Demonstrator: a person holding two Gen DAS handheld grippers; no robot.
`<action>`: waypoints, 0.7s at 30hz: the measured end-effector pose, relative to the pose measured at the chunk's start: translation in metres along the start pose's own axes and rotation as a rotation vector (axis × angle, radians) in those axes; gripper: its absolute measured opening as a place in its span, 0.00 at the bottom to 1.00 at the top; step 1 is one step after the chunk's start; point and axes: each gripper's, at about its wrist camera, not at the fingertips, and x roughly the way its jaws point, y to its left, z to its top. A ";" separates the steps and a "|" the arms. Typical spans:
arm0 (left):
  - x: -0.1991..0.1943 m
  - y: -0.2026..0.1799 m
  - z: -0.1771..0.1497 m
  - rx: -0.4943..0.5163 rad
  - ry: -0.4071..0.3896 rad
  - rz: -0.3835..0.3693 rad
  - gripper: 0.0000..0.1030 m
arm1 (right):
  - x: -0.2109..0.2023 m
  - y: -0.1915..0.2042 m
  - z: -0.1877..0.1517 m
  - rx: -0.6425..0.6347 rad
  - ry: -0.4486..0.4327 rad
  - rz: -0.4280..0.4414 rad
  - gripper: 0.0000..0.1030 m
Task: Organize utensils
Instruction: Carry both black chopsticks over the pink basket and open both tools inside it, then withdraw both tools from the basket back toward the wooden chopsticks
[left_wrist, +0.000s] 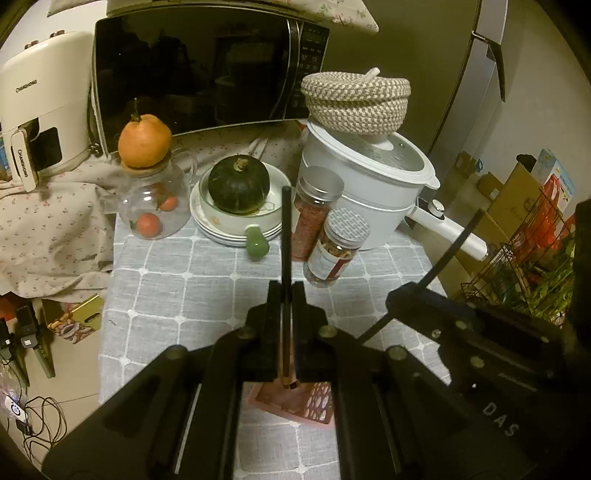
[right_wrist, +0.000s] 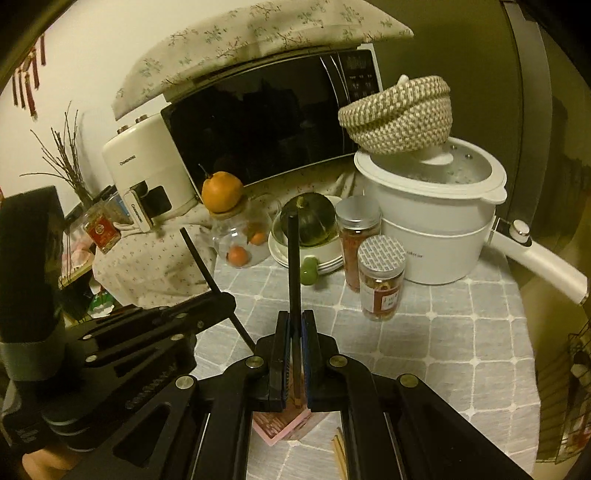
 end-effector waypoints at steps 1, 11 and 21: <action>0.000 0.000 0.000 0.003 -0.001 -0.002 0.06 | 0.002 0.000 0.000 0.002 0.002 0.005 0.06; -0.005 0.004 0.001 -0.036 -0.036 -0.023 0.15 | 0.003 0.000 0.003 0.012 -0.006 0.020 0.09; -0.032 0.005 -0.013 -0.035 -0.062 0.033 0.38 | -0.035 -0.010 0.004 0.015 -0.048 0.005 0.23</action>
